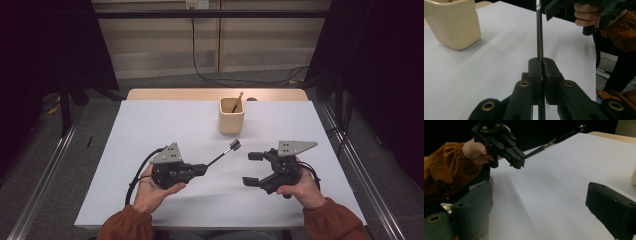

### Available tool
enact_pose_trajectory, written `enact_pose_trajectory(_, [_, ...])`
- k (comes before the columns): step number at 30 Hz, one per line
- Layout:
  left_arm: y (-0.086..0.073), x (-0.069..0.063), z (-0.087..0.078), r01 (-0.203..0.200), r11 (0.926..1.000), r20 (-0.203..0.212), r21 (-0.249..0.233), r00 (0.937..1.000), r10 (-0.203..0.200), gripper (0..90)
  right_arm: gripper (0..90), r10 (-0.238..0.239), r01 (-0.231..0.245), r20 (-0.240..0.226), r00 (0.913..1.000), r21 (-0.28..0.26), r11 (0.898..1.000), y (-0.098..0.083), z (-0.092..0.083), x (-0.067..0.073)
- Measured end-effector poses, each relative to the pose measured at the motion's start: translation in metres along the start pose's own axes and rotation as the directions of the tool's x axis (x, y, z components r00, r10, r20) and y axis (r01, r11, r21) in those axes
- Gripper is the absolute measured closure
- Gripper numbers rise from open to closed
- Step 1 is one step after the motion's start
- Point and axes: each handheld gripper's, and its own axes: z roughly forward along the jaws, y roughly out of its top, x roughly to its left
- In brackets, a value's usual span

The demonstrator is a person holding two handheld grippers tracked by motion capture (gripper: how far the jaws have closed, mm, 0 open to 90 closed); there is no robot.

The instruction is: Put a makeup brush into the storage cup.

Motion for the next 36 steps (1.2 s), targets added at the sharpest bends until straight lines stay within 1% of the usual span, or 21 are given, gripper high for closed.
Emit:
enact_pose_trajectory(1, [0.000, 0.000, 0.000, 0.009, 0.9999, 0.009, -0.010, 0.9999, -0.009, 85.6, 5.8, -0.001, 0.001, 0.002, 1.0000, -0.001, 1.000, 0.001, 0.001, 0.001])
enact_pose_trajectory(2, [0.000, 0.000, -0.001, 0.009, 0.9997, 0.013, -0.022, 0.9999, -0.008, 85.6, 5.2, 0.001, -0.001, 0.001, 1.0000, -0.002, 1.000, 0.003, 0.002, 0.002])
enact_pose_trajectory(3, [0.000, -0.001, -0.001, 0.011, 0.9996, 0.010, -0.025, 0.9999, -0.011, 85.6, 5.3, 0.003, -0.003, 0.004, 1.0000, -0.004, 1.000, 0.005, 0.003, 0.002])
enact_pose_trajectory(4, [0.001, -0.001, -0.001, 0.003, 0.9997, 0.006, -0.026, 1.0000, -0.003, 85.7, 4.9, 0.003, -0.003, 0.002, 1.0000, -0.010, 1.000, 0.007, 0.004, 0.003])
enact_pose_trajectory(5, [0.000, -0.001, -0.001, 0.005, 0.9994, 0.009, -0.034, 1.0000, -0.005, 85.7, 4.8, -0.004, 0.004, 0.011, 0.9999, -0.022, 1.000, 0.008, 0.005, 0.004])
enact_pose_trajectory(7, [0.001, -0.002, -0.001, -0.001, 0.9994, 0.006, -0.034, 1.0000, 0.001, 85.7, 8.6, -0.017, 0.017, 0.010, 0.9998, -0.025, 1.000, 0.011, 0.007, 0.004])
enact_pose_trajectory(9, [0.000, -0.002, -0.001, 0.002, 0.9989, 0.007, -0.047, 1.0000, -0.002, 85.7, 11.3, -0.023, 0.023, 0.009, 0.9997, -0.033, 0.999, 0.012, 0.010, 0.004])
enact_pose_trajectory(10, [0.000, -0.003, -0.001, -0.003, 0.9988, 0.000, -0.049, 1.0000, 0.003, 85.7, 14.5, -0.028, 0.028, 0.005, 0.9996, -0.038, 0.999, 0.013, 0.011, 0.004])
enact_pose_trajectory(12, [0.000, -0.002, -0.001, -0.007, 0.9978, 0.009, -0.065, 0.9999, 0.007, 85.6, 20.6, -0.052, 0.051, -0.015, 0.9985, -0.046, 0.998, 0.014, 0.013, 0.005])
enact_pose_trajectory(15, [0.001, -0.003, 0.000, -0.002, 0.9974, 0.020, -0.072, 0.9998, 0.003, 85.7, 24.7, -0.076, 0.075, -0.018, 0.9970, -0.037, 0.997, 0.017, 0.015, 0.006])
enact_pose_trajectory(16, [0.001, -0.004, 0.000, -0.005, 0.9972, 0.015, -0.075, 0.9999, 0.006, 85.6, 25.0, -0.079, 0.078, -0.019, 0.9967, -0.031, 0.996, 0.018, 0.016, 0.006])
enact_pose_trajectory(19, [0.002, -0.004, 0.000, -0.003, 0.9949, 0.017, -0.101, 0.9998, 0.005, 85.7, 24.6, -0.099, 0.099, 0.003, 0.9951, -0.024, 0.995, 0.018, 0.017, 0.004])
enact_pose_trajectory(21, [0.002, -0.004, 0.000, 0.003, 0.9935, 0.024, -0.114, 0.9997, 0.000, 85.6, 24.8, -0.092, 0.093, 0.009, 0.9957, -0.014, 0.996, 0.019, 0.019, 0.003])
enact_pose_trajectory(24, [0.004, -0.004, 0.001, -0.011, 0.9932, 0.024, -0.116, 0.9996, 0.014, 85.7, 29.3, -0.094, 0.094, 0.012, 0.9955, -0.017, 0.995, 0.020, 0.019, 0.001])
enact_pose_trajectory(25, [0.004, -0.004, 0.001, -0.012, 0.9927, 0.026, -0.120, 0.9996, 0.015, 85.7, 31.9, -0.090, 0.090, 0.006, 0.9959, -0.017, 0.996, 0.020, 0.019, 0.001])
enact_pose_trajectory(26, [0.004, -0.005, 0.001, -0.011, 0.9920, 0.031, -0.126, 0.9994, 0.015, 85.7, 32.3, -0.087, 0.087, -0.001, 0.9962, -0.013, 0.996, 0.021, 0.018, 0.001])
enact_pose_trajectory(28, [0.005, -0.005, 0.001, -0.013, 0.9911, 0.030, -0.132, 0.9994, 0.018, 85.7, 36.9, -0.086, 0.086, -0.009, 0.9963, -0.018, 0.996, 0.021, 0.019, 0.002])
enact_pose_trajectory(32, [0.006, -0.006, 0.002, -0.015, 0.9890, 0.033, -0.147, 0.9993, 0.020, 85.7, 42.7, -0.086, 0.085, -0.020, 0.9961, -0.032, 0.996, 0.024, 0.019, 0.004])
enact_pose_trajectory(34, [0.007, -0.006, 0.002, -0.017, 0.9880, 0.029, -0.153, 0.9993, 0.022, 85.6, 46.7, -0.094, 0.094, -0.023, 0.9953, -0.031, 0.995, 0.025, 0.020, 0.006])
enact_pose_trajectory(35, [0.007, -0.006, 0.003, -0.020, 0.9882, 0.030, -0.152, 0.9993, 0.025, 85.7, 47.0, -0.100, 0.100, -0.027, 0.9946, -0.025, 0.995, 0.026, 0.020, 0.006])
enact_pose_trajectory(36, [0.008, -0.007, 0.004, -0.028, 0.9884, 0.030, -0.149, 0.9990, 0.032, 85.7, 49.3, -0.104, 0.103, -0.031, 0.9941, -0.027, 0.994, 0.027, 0.021, 0.007])
